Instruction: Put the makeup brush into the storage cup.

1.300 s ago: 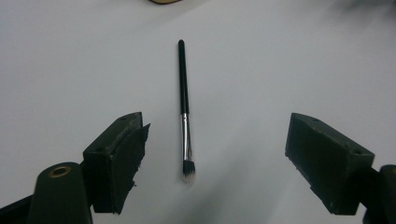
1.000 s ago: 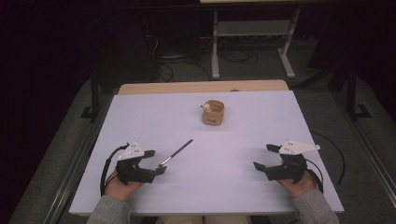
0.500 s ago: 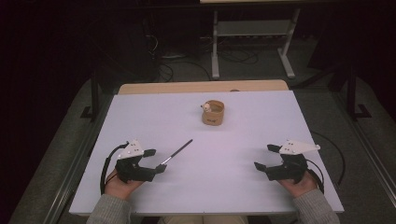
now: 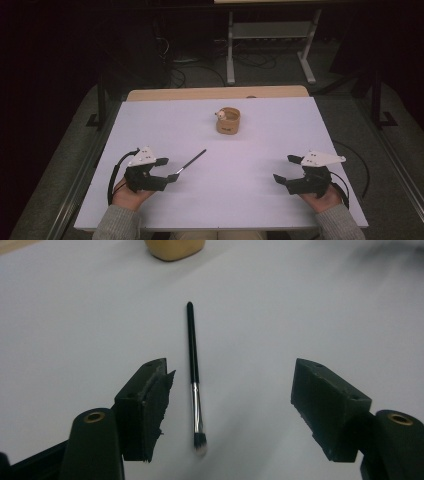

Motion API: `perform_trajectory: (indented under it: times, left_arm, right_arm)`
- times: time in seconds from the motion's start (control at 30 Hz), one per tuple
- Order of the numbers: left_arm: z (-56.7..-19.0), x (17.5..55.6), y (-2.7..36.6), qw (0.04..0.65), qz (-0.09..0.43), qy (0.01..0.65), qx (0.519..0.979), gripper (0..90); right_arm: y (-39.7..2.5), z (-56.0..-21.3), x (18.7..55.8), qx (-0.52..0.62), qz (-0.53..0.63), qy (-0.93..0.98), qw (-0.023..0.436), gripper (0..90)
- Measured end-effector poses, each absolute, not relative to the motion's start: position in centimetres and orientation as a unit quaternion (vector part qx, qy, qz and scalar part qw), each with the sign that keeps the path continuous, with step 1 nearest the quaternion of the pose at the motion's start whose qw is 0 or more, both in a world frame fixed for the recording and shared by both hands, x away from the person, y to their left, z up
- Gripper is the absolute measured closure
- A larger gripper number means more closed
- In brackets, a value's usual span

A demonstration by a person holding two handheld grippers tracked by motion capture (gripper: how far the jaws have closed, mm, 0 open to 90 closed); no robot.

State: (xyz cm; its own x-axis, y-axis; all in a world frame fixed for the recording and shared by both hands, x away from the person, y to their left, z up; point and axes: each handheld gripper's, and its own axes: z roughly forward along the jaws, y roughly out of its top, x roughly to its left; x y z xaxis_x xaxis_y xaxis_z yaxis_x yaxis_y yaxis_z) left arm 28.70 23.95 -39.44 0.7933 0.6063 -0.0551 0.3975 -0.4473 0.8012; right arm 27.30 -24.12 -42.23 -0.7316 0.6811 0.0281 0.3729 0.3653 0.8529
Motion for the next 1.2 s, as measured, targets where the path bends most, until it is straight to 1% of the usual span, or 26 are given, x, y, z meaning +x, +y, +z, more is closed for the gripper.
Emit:
perform_trajectory:
  times: [0.1,0.17,0.3,0.53,0.57,0.7,1.03,1.07,1.2]
  left_arm:
    - [-38.9,29.4,24.0,0.436,0.112,0.305,0.839,35.3]
    - [-38.5,29.9,23.9,0.423,0.108,0.308,0.845,35.6]
    - [-37.3,30.7,23.7,0.395,0.118,0.302,0.859,36.4]
    - [-36.4,32.1,23.2,0.367,0.113,0.306,0.871,39.7]
    - [-36.2,32.5,22.8,0.36,0.107,0.315,0.872,40.7]
    - [-35.8,32.9,22.0,0.351,0.113,0.302,0.879,42.3]
    - [-36.6,34.1,20.6,0.323,0.096,0.302,0.892,46.6]
    - [-36.8,34.2,20.3,0.322,0.093,0.305,0.891,49.0]
    - [-37.5,34.8,19.6,0.303,0.082,0.309,0.898,52.2]
  right_arm:
    - [-24.2,-42.1,27.6,0.324,0.458,0.811,0.169,14.3]
    - [-24.5,-41.9,27.7,0.329,0.458,0.808,0.172,14.4]
    - [-24.9,-41.9,27.7,0.341,0.455,0.804,0.176,14.4]
    - [-25.1,-41.9,27.6,0.344,0.461,0.798,0.178,14.3]
    - [-25.1,-41.9,27.7,0.345,0.46,0.799,0.174,14.4]
    - [-24.9,-41.9,27.8,0.343,0.458,0.802,0.171,14.4]
    - [-24.4,-42.2,28.0,0.338,0.457,0.807,0.16,14.4]
    - [-24.4,-42.1,28.0,0.337,0.456,0.807,0.164,14.4]
    - [-24.2,-42.0,27.8,0.335,0.461,0.804,0.169,14.7]
